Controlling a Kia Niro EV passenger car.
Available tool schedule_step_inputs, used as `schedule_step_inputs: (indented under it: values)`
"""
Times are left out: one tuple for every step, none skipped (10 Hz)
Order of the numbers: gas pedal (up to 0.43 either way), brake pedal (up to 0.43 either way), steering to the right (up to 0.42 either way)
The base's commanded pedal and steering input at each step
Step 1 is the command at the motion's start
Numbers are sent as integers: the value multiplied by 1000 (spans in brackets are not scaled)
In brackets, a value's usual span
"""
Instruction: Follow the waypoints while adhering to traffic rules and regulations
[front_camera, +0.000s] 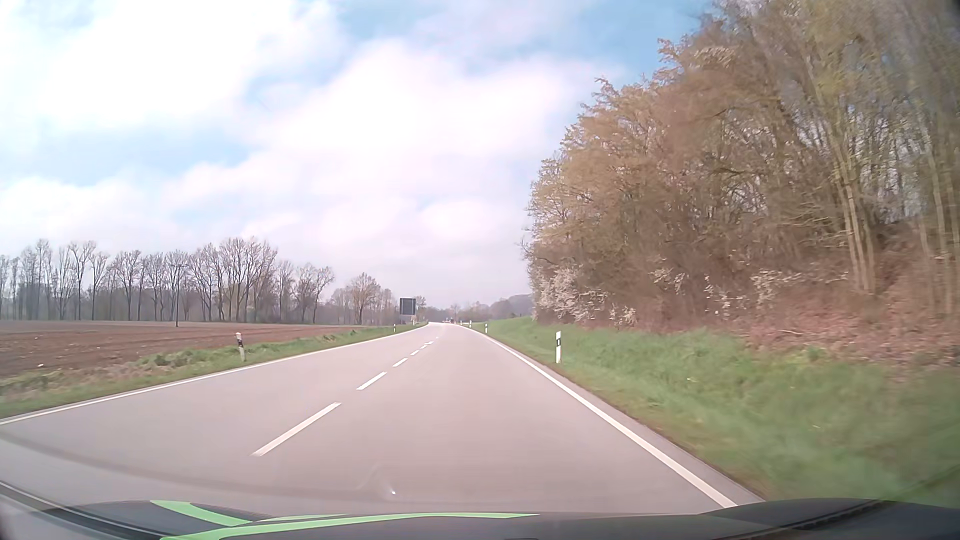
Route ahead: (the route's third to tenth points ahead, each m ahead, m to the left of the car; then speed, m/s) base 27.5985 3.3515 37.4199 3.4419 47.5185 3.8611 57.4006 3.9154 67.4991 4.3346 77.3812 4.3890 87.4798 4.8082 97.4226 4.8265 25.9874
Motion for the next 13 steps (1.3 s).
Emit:
schedule_step_inputs:
  values:
    - [0,0,-2]
    - [28,0,-2]
    - [39,0,-2]
    - [47,0,-2]
    - [67,0,-2]
    - [110,0,-2]
    - [130,0,-2]
    - [150,0,-2]
    - [189,0,-2]
    - [189,0,-2]
    - [209,0,-2]
    - [220,0,-3]
    - [220,0,-3]
